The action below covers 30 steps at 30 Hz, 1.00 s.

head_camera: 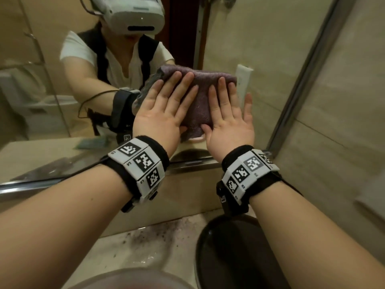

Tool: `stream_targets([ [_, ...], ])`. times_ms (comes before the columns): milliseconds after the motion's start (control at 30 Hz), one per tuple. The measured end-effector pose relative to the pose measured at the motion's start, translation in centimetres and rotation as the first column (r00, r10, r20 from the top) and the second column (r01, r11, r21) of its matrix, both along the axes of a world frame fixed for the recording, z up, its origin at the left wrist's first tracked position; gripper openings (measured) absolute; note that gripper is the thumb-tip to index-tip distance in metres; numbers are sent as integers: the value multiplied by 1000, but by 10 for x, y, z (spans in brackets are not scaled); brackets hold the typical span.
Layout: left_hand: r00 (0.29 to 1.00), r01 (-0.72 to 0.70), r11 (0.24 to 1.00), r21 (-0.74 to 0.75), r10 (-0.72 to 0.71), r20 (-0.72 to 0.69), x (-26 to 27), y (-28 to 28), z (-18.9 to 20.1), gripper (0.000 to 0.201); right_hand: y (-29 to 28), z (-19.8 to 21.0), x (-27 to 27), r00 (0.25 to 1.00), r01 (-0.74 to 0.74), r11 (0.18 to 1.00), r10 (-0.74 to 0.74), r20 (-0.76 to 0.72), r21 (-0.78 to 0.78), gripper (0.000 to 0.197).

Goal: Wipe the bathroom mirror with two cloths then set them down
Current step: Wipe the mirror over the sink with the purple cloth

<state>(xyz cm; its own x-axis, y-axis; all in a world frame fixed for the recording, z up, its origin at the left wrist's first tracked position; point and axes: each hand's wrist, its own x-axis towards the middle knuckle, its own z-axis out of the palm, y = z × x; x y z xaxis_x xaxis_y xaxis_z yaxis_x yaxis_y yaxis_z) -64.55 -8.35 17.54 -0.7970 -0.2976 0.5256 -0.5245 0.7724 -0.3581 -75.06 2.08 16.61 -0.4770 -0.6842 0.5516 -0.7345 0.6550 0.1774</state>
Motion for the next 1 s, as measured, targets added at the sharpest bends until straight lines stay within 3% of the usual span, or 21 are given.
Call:
stream_targets([
  [167,998,68,996,-53,-67,15,-51,30,6,78,28,6,-35,986,164,983,-165,15,87,75],
  [433,991,123,982,-145,-113,72,-120,70,14,77,64,14,-88,952,281,953,-292,92,117,76],
  [733,990,121,969,-217,-103,93,-147,87,13,70,79,14,-107,951,249,961,-267,158,123,80],
  [1000,991,109,964,-241,-87,101,-115,60,8,73,67,2,-92,976,107,994,-111,189,31,83],
])
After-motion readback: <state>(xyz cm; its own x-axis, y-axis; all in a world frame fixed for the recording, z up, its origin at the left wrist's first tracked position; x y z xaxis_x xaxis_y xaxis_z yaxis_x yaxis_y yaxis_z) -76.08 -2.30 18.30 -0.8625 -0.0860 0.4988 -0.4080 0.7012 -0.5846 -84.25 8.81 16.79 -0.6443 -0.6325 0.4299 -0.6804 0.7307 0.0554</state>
